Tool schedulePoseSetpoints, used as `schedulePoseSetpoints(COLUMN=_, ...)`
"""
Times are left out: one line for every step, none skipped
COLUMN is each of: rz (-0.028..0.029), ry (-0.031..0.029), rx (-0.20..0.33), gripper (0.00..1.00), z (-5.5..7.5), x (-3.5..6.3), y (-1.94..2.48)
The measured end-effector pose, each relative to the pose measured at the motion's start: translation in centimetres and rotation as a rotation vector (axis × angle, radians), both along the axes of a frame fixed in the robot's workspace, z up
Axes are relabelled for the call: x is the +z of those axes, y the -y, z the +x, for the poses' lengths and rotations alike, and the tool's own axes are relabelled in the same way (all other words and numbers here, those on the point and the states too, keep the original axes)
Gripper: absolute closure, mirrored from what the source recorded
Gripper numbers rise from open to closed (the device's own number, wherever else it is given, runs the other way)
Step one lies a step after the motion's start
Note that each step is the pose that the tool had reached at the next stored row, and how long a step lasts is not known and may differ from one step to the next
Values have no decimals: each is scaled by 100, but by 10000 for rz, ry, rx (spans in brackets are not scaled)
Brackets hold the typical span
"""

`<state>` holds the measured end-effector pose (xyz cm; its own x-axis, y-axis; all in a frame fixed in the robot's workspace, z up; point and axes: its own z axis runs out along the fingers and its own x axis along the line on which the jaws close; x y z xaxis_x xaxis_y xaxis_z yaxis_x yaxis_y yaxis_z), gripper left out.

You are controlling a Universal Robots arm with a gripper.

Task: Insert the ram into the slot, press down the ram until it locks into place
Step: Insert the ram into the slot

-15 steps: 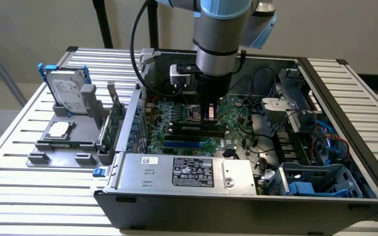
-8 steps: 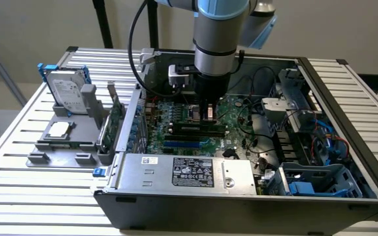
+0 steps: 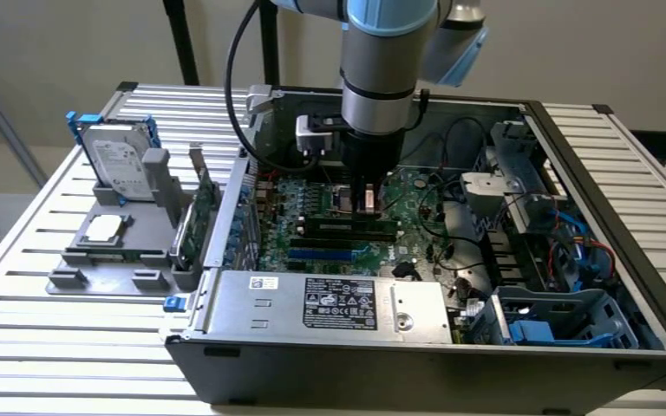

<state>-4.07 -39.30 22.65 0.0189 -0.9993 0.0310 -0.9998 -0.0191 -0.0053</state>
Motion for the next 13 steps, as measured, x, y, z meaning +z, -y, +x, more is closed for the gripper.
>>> schedulePoseSetpoints(rz=4, ry=1, rx=0, gripper=86, z=0, x=-4, y=-1)
schedulePoseSetpoints(rz=3, ry=1, rx=-1, gripper=86, z=0, x=-7, y=-1)
schedulePoseSetpoints(rz=0, ry=0, rx=0, gripper=86, z=0, x=-10, y=-1)
schedulePoseSetpoints(rz=0, ry=0, rx=0, gripper=86, z=0, x=-14, y=-1)
schedulePoseSetpoints(rz=0, ry=1, rx=-1, gripper=86, z=0, x=-17, y=-1)
schedulePoseSetpoints(rz=-1, ry=0, rx=-1, gripper=86, z=0, x=-20, y=-1)
schedulePoseSetpoints(rz=-2, ry=0, rx=-1, gripper=86, z=-1, x=-21, y=-2)
schedulePoseSetpoints(rz=-2, ry=0, rx=-1, gripper=86, z=-1, x=-22, y=-2)
schedulePoseSetpoints(rz=-3, ry=-1, rx=-1, gripper=85, z=-1, x=-22, y=-2)
schedulePoseSetpoints(rz=-2, ry=0, rx=0, gripper=79, z=0, x=-23, y=-2)
schedulePoseSetpoints(rz=-2, ry=0, rx=-1, gripper=79, z=-1, x=-20, y=-2)
schedulePoseSetpoints(rz=2, ry=1, rx=-1, gripper=72, z=-1, x=-9, y=-2)
schedulePoseSetpoints(rz=1, ry=1, rx=-1, gripper=72, z=-1, x=11, y=-2)
